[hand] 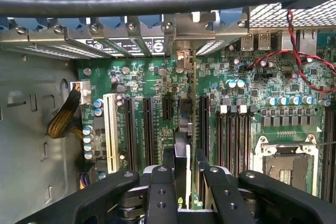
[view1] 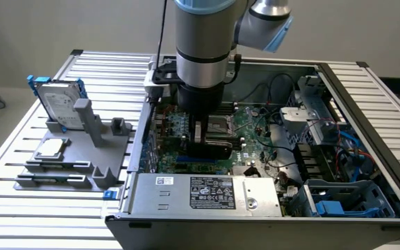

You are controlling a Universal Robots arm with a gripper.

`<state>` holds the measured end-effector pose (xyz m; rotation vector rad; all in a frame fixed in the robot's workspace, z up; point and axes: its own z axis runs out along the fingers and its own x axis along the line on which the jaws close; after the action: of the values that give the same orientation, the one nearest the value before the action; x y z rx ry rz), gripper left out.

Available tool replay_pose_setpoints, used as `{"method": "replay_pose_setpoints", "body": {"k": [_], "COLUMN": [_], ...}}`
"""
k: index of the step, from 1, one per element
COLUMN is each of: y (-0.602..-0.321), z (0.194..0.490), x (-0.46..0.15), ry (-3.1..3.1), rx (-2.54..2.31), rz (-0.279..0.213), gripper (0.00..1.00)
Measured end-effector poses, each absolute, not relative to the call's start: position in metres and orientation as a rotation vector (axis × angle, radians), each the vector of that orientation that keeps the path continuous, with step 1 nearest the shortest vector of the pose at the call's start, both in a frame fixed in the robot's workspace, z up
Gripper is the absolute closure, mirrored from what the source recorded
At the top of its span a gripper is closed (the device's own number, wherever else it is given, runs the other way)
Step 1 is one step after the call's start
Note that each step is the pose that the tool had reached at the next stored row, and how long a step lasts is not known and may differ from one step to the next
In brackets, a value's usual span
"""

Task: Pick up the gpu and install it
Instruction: 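Insert the gpu into the slot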

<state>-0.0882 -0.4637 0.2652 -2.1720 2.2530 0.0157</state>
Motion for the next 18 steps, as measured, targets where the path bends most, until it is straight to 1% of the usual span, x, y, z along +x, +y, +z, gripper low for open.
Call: {"method": "replay_pose_setpoints", "body": {"k": [18], "y": [-0.4636], "z": [0.2616], "x": [-0.0882], "ry": [2.248], "rx": [-2.182], "rz": [0.029], "gripper": [0.74]}}
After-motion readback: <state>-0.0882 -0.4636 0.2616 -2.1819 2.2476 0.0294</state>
